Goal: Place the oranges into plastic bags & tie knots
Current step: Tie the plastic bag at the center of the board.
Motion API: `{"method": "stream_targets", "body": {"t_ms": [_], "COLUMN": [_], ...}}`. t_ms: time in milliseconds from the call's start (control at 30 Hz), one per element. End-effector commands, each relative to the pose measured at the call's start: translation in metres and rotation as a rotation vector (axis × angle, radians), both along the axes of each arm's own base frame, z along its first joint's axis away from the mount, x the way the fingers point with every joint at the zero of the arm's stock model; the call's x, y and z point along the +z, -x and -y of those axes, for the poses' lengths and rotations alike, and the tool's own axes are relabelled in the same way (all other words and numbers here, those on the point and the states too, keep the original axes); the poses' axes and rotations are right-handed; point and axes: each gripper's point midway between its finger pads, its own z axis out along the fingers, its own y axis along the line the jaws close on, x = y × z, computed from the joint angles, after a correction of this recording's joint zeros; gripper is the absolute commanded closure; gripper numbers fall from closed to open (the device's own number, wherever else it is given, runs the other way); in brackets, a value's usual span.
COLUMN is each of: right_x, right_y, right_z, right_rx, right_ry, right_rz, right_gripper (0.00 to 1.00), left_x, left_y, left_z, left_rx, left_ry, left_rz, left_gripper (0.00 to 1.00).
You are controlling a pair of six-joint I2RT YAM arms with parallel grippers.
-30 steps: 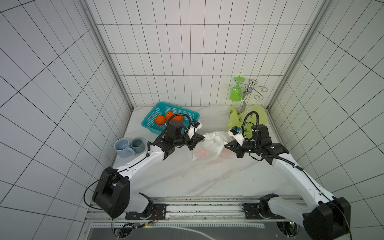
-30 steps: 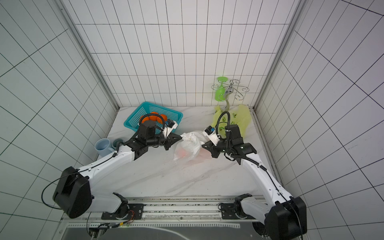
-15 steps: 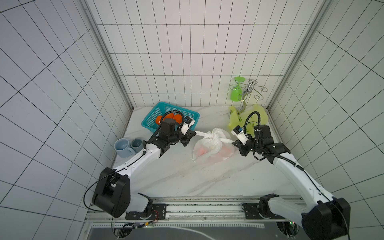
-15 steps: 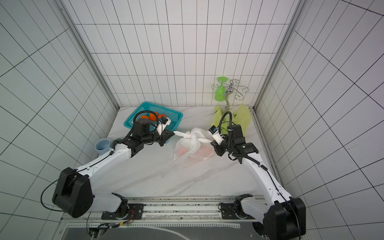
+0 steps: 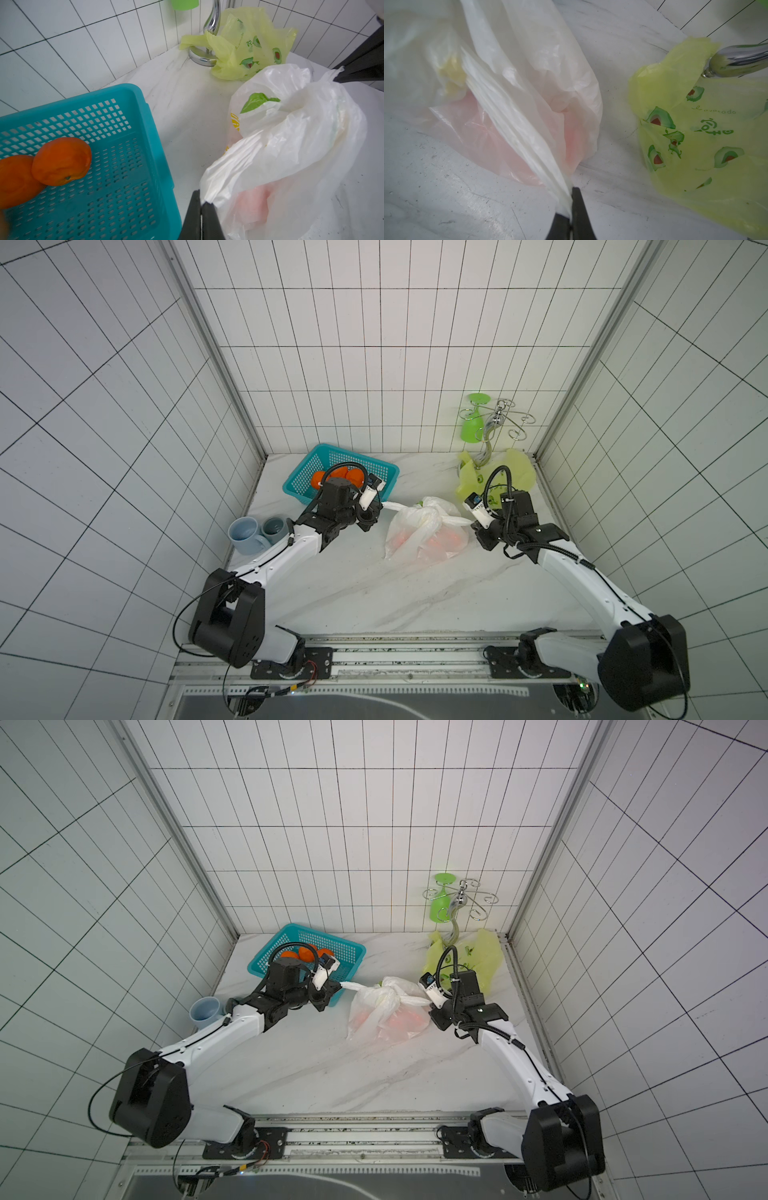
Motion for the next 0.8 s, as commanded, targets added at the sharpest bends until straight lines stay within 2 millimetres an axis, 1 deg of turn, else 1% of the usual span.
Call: {"method": "stream_targets", "body": {"t_ms": [0,133,200,267,333,367,433,467,500,567,600,667,767], "right_x": [-0.047,-0.064,-0.071,-0.078,-0.074,-0.068,-0.052,-0.044,-0.037,-0.028,-0.026,-0.025,-0.025], "right_y": [0.020,0.036,0.043,0.052,0.054,0.053,0.049,0.048,0.046,0.045,0.044,0.043,0.043], "right_z": [0.045,0.048,0.049,0.047,0.040,0.034,0.021,0.015,0.009,0.001,0.000,-0.001,-0.002], "right_rx": [-0.104,-0.055,-0.043,-0.002,0.023,0.038,0.064,0.074,0.085,0.099,0.103,0.104,0.103], "right_ry": [0.187,0.230,0.241,0.246,0.213,0.180,0.111,0.076,0.046,0.010,0.004,0.006,0.007], "right_rz": [-0.102,-0.140,-0.158,-0.184,-0.179,-0.168,-0.144,-0.139,-0.135,-0.129,-0.125,-0.120,-0.120], "right_gripper": [1.00,1.00,1.00,1.00,1.00,1.00,1.00,1.00,1.00,1.00,1.00,1.00,1.00], "left_x": [-0.015,-0.022,-0.024,-0.024,-0.022,-0.018,-0.006,0.002,0.010,0.024,0.029,0.036,0.040], "left_y": [-0.038,-0.048,-0.050,-0.050,-0.044,-0.037,-0.011,0.006,0.022,0.044,0.054,0.068,0.080], "left_z": [-0.062,-0.086,-0.093,-0.096,-0.086,-0.074,-0.040,-0.022,-0.009,0.007,0.013,0.021,0.027], "left_rx": [0.296,0.404,0.438,0.445,0.391,0.324,0.113,-0.014,-0.112,-0.239,-0.296,-0.385,-0.472], "left_ry": [-0.190,-0.272,-0.297,-0.289,-0.246,-0.199,-0.087,-0.027,0.024,0.087,0.103,0.124,0.125], "left_rz": [0.091,0.138,0.151,0.151,0.136,0.133,0.136,0.142,0.138,0.116,0.098,0.057,0.031], "left_gripper": [1.00,1.00,1.00,1.00,1.00,1.00,1.00,1.00,0.86,0.60,0.49,0.32,0.18]}}
